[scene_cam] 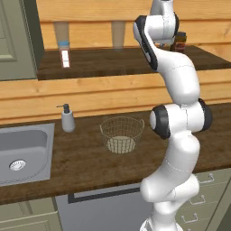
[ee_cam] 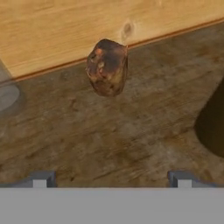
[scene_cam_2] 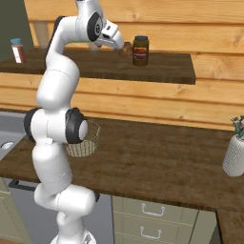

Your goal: Open the cabinet, pick up the bread from the cabinet and place it in the basket. Then move the basket to the dining counter.

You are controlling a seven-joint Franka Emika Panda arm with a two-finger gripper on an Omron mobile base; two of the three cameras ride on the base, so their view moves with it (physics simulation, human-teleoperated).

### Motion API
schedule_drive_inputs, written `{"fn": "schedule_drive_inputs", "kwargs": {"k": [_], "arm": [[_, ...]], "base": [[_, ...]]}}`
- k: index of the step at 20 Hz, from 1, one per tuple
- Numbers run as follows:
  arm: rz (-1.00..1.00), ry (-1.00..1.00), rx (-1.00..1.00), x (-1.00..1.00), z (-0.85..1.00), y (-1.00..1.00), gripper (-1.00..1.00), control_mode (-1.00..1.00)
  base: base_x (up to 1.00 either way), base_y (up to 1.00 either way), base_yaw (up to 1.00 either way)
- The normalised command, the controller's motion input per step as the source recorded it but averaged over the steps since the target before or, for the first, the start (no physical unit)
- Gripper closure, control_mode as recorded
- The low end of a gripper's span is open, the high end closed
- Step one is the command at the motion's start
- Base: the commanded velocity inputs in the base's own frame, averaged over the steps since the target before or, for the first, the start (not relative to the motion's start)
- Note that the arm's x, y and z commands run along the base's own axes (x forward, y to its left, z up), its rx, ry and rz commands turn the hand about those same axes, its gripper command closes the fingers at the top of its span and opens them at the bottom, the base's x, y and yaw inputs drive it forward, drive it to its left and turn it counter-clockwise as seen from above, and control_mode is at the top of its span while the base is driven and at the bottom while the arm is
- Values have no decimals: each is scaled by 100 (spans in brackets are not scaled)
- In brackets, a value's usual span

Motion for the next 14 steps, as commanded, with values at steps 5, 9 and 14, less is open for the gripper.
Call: {"fn": "schedule_drive_inputs", "kwargs": {"k": [5, 9, 14], "arm": [[7, -18, -1, 42, -35, -28, -100, -100], [3, -23, -12, 29, -40, -15, -100, -100], [1, -15, -7, 18, 0, 2, -100, -100]], "base": [[0, 0, 0], [0, 0, 0], [0, 0, 0]]}}
